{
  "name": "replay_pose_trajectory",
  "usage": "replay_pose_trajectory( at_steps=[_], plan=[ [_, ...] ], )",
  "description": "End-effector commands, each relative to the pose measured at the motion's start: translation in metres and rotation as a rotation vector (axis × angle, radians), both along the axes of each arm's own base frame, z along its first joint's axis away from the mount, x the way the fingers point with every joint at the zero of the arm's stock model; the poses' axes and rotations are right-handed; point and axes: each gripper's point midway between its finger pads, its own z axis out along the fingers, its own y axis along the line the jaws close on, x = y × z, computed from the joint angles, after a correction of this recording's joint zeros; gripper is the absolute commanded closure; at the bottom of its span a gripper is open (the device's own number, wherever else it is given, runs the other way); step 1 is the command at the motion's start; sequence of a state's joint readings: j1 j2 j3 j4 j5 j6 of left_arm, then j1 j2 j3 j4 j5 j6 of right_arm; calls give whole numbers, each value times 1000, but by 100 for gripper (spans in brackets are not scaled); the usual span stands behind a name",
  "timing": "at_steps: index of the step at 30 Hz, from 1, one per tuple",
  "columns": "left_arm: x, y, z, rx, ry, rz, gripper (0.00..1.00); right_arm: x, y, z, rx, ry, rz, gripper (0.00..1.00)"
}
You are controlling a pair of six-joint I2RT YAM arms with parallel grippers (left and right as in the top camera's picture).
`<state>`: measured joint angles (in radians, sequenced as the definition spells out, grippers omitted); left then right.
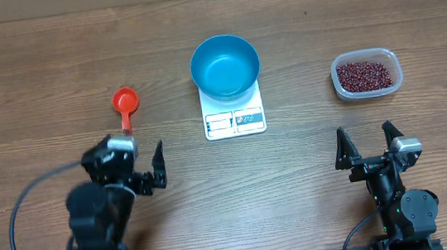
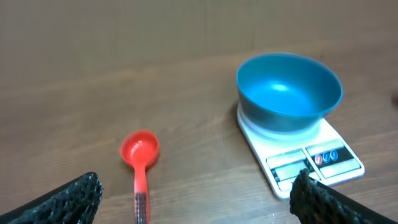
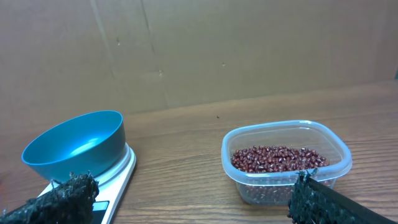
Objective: Scoop item into bowl and weigh 150g on scale
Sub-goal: 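Reach the left gripper forward to the red scoop handle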
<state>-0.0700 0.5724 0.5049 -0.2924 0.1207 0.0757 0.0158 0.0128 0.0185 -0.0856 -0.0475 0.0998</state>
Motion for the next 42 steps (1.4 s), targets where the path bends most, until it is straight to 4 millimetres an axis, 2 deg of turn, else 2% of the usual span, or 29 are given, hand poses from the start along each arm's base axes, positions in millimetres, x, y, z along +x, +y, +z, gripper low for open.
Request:
replay_pose_trajectory(
  at_steps=[1, 11, 17, 22, 30, 34, 42],
  plan=[
    [13, -5, 13, -27, 53, -17, 0, 0, 1, -2, -3, -5, 4, 0],
    [47, -17, 2, -39, 348, -62, 0, 0, 1, -2, -3, -5, 4, 0],
    [57, -23, 0, -50, 500, -86, 0, 0, 1, -2, -3, -5, 4, 0],
    [60, -33, 3, -86, 522, -136, 0, 0, 1, -2, -3, -5, 4, 0],
    [65, -31, 5, -86, 504, -129, 1, 0, 1, -2, -3, -5, 4, 0],
    [77, -15, 3, -96, 504, -62, 0, 0, 1, -2, -3, -5, 4, 0],
    [109, 43, -2, -132, 603, 142, 0, 0, 1, -2, -3, -5, 4, 0]
  ],
)
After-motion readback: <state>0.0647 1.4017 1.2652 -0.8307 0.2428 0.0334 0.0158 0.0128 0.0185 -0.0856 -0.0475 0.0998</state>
